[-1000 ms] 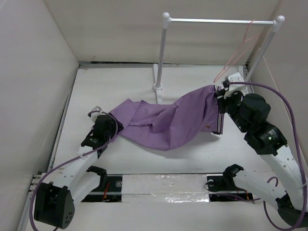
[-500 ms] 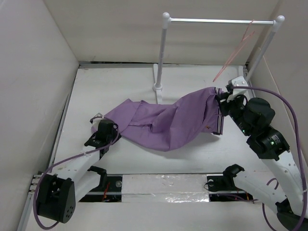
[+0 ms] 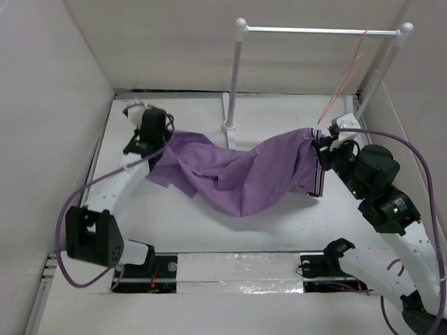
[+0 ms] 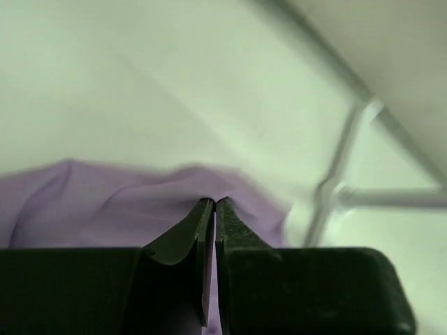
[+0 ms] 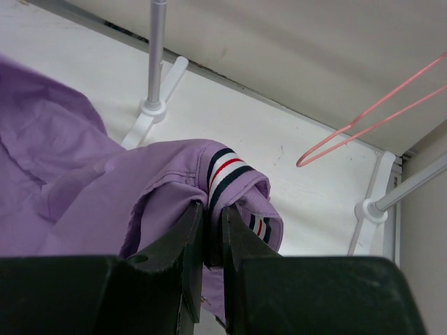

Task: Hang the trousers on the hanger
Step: Flatten out the trousers at the center of the board.

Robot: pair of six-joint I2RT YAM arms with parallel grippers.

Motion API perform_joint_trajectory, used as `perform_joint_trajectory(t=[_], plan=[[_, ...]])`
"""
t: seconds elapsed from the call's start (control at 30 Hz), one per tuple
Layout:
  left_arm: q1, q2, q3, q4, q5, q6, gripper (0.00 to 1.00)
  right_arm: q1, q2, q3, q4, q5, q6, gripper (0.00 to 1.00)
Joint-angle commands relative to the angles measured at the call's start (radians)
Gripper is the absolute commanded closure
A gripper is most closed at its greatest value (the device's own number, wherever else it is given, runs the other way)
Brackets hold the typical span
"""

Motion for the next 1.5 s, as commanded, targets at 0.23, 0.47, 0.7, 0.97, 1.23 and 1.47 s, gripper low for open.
perform_joint_trajectory(t=[0.23,0.47,0.7,0.97,1.23,1.47], plan=[[0.012,0.734,1.189,-0.471,-0.151,0.348,0.52,-0.009,-0.057,-0.053,0.035,-0.020,0.022,1.00],[-0.003,0.390,0.419,-0.058,-0.043,0.209,0.17,-0.009,-0.071,-0.056,0.017,-0.012,0.010,1.00],[-0.003,0.038,-0.146,0.180,-0.022,0.012,0.44,-0.009,-0.074,-0.061,0.026,-0.037,0.015,1.00],[0.103,0.171,-0.230,0.234,0.090,-0.091,0.61,-0.009,-0.111,-0.046,-0.009,-0.011,0.018,1.00],[0.103,0.248,-0.240,0.228,0.096,-0.088,0.46,-0.009,-0.101,-0.073,0.006,-0.008,0.022,1.00],[0.103,0.338,-0.168,0.196,0.097,-0.051,0.96,-0.009,-0.075,-0.069,0.028,0.014,0.033,1.00]])
